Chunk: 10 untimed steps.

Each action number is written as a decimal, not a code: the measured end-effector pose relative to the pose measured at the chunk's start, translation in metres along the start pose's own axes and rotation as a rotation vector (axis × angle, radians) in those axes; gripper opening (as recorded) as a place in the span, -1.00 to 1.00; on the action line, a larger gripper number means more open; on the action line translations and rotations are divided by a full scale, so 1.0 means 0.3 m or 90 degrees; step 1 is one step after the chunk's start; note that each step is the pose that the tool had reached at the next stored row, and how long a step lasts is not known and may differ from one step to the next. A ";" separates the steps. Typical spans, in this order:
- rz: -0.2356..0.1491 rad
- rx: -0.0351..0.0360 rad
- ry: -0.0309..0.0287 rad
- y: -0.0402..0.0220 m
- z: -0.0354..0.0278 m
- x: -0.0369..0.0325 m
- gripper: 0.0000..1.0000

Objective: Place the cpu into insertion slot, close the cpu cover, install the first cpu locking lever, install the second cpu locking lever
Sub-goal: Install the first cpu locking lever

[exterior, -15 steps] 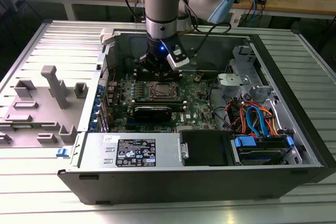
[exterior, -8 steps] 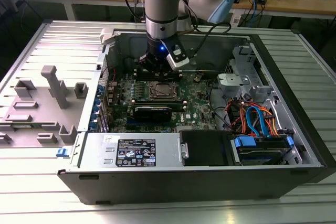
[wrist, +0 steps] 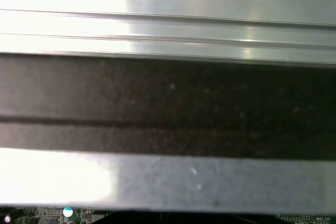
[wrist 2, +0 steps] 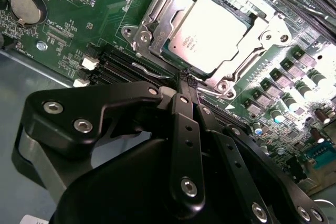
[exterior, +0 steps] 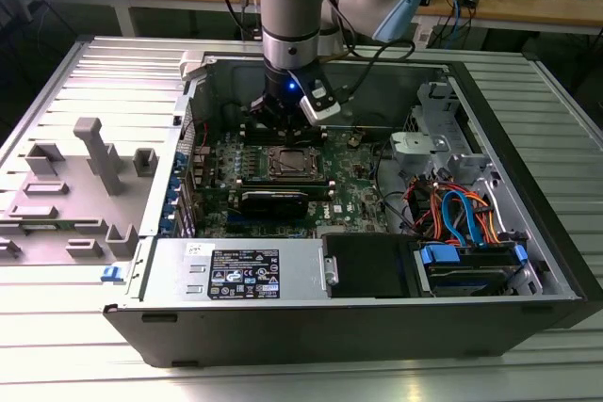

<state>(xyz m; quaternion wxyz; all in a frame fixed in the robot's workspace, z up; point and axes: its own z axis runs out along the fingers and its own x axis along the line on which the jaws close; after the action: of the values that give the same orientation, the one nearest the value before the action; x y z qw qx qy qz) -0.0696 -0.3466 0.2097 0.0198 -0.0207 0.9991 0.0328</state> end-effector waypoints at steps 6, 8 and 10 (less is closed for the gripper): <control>-0.003 0.0000 0.0002 0.003 0.001 -0.012 -0.79; -0.004 -0.0001 0.0002 0.004 0.001 -0.014 -0.79; -0.005 -0.0002 0.0003 0.005 0.001 -0.018 -0.79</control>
<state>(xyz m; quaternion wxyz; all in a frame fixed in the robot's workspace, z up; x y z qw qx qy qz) -0.0642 -0.3448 0.2097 0.0197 -0.0244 0.9990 0.0329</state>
